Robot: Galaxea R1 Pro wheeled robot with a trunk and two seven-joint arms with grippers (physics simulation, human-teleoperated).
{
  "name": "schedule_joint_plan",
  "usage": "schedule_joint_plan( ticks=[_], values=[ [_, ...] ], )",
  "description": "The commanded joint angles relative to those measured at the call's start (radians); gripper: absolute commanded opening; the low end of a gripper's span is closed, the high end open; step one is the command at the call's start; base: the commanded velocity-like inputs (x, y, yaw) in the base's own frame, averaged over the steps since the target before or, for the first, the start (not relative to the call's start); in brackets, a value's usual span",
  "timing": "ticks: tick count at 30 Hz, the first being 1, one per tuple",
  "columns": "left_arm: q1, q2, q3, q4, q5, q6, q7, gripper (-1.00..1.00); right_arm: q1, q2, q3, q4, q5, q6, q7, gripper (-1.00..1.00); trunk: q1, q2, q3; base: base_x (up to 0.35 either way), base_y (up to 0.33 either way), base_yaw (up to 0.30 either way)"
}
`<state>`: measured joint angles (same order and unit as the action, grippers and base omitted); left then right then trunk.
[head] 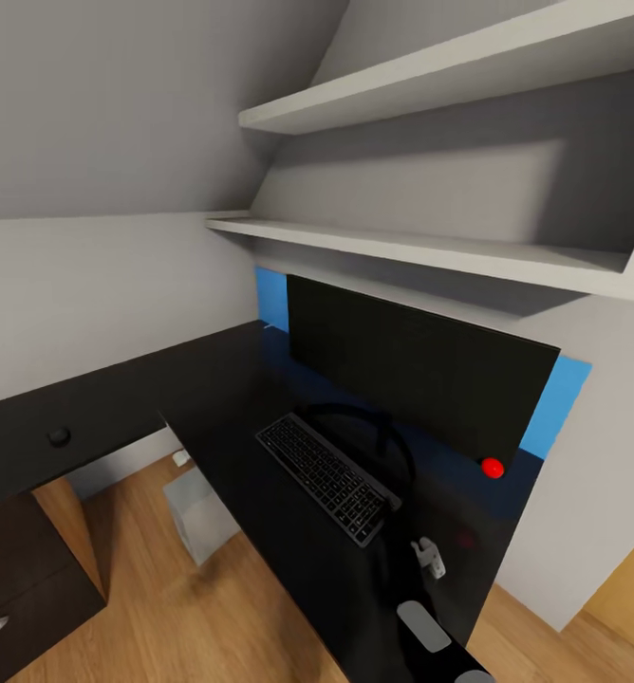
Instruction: In the bedroom, organize the workspace by keeping the computer under the desk, ensuring the monitor is on the desk, placing the keyboard on the desk next to the monitor, placing the mouse on the desk next to the keyboard, moving the folder from the swivel chair onto the desk next to the mouse, stacking the notebook on top of the folder with the pen on top of the notebook, and positioning the swivel chair next to the desk.
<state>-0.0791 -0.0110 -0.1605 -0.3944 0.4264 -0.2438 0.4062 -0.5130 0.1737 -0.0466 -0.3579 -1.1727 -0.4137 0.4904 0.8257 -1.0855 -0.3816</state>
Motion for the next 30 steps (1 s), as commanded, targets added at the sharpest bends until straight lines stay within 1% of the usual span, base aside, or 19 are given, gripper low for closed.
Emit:
schedule_joint_plan(
  ticks=[1,5,10,24,30],
  values=[
    [-0.001,0.001,-0.008,0.0,0.009,-0.005,0.006,1.0,-0.001,0.001,-0.005,-0.006,-0.007,-0.006,0.01,1.0,-0.004,0.007,0.002,0.0,0.0,0.0],
    [-0.001,0.002,-0.008,0.0,0.009,-0.005,0.006,1.0,-0.001,0.001,-0.008,-0.041,-0.008,-0.03,0.008,1.0,-0.019,0.035,0.015,0.0,0.0,0.0],
    [-0.001,0.003,-0.006,0.0,0.01,-0.004,0.006,1.0,-0.001,0.001,-0.008,-0.058,-0.005,-0.039,0.007,1.0,-0.038,0.07,0.03,0.0,0.0,0.0],
    [-0.001,0.003,-0.005,0.0,0.012,-0.002,0.006,1.0,0.0,0.001,-0.004,-0.066,-0.001,-0.052,0.016,1.0,-0.092,0.168,0.074,0.0,0.0,0.0],
    [-0.001,0.003,-0.005,0.0,0.012,-0.002,0.006,1.0,0.002,0.001,0.008,-0.063,-0.003,-0.049,0.026,1.0,-0.115,0.21,0.093,0.0,0.0,0.0]
  ],
)
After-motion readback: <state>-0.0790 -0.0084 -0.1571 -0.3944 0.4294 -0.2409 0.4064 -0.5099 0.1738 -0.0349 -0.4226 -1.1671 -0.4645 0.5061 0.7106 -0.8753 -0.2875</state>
